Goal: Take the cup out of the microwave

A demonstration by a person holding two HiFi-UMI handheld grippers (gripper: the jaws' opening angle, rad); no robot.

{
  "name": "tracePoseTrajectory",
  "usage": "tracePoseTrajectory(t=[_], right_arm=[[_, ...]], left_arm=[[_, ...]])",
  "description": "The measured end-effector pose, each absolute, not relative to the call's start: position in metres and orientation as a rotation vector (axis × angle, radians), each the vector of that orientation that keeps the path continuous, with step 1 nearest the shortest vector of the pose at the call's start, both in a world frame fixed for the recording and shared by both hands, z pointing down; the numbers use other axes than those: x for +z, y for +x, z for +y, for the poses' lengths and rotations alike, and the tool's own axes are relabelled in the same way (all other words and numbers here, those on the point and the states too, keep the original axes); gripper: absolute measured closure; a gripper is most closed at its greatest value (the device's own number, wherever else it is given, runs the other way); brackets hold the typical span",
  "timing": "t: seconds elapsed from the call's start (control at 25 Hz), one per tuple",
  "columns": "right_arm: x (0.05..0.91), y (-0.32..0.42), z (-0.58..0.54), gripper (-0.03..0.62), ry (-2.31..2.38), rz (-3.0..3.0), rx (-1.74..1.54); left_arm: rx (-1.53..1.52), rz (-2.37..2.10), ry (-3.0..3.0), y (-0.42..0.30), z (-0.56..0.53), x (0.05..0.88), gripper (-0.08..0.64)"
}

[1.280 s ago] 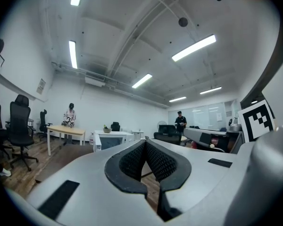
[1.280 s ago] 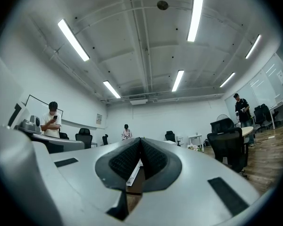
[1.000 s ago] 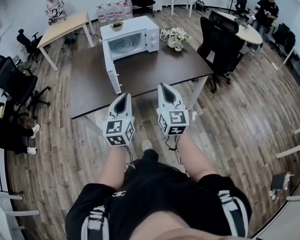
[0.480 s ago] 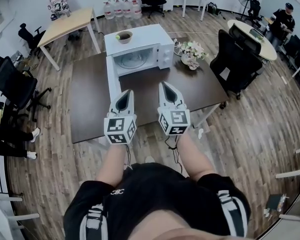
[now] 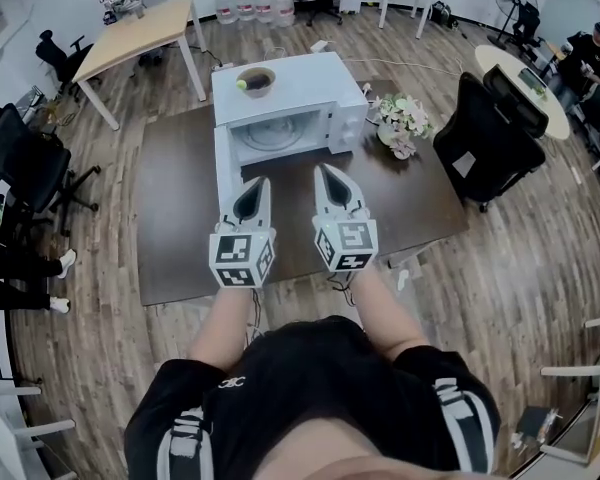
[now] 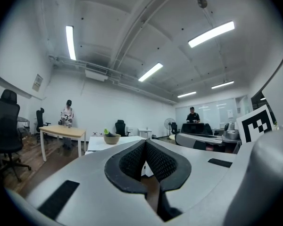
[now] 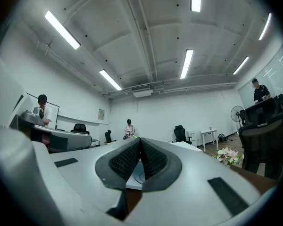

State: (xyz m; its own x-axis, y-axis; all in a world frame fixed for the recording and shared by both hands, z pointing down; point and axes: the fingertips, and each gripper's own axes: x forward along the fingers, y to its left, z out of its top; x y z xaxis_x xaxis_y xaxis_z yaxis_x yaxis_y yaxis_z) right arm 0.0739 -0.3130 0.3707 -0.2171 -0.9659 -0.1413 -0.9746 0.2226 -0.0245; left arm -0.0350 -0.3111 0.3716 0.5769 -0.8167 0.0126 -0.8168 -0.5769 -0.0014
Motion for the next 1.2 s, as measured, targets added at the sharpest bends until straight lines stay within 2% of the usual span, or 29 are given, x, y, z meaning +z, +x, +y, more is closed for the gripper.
tracePoseTrajectory(t=[0.4, 0.44, 0.48, 0.52, 0.68, 0.8, 0.88, 1.2], right_arm=[[0.376, 0.097, -0.364, 0.591, -1.777, 2.397, 0.112], [0.375, 0.099, -0.369, 0.531, -1.751, 2.397, 0.118], [0.376, 0.1, -0.376, 0.405, -1.723, 2.404, 0.115], [0.378, 0.102, -0.384, 0.315, -1.702, 2.414, 0.105], [0.394, 0.102, -0.415, 0.148, -1.683, 2.455, 0.066], [0.411, 0.097, -0.438, 0.087, -1.676, 2.489, 0.037], [0.426, 0.093, -0.454, 0.071, -1.679, 2.519, 0.02], [0.485, 0.076, -0.528, 0.069, -1.762, 2.601, 0.063]], left_arm=[[0.044, -1.54, 2.691, -0.015, -0.354, 0.383, 0.557], [0.044, -1.55, 2.683, -0.013, -0.359, 0.384, 0.557], [0.043, -1.561, 2.677, -0.011, -0.363, 0.384, 0.557], [0.044, -1.572, 2.671, -0.009, -0.367, 0.384, 0.557], [0.058, -1.632, 2.623, -0.011, -0.379, 0.387, 0.557], [0.068, -1.683, 2.579, -0.017, -0.387, 0.392, 0.557], [0.077, -1.711, 2.547, -0.02, -0.394, 0.399, 0.557], [0.113, -1.798, 2.427, -0.033, -0.42, 0.424, 0.557]])
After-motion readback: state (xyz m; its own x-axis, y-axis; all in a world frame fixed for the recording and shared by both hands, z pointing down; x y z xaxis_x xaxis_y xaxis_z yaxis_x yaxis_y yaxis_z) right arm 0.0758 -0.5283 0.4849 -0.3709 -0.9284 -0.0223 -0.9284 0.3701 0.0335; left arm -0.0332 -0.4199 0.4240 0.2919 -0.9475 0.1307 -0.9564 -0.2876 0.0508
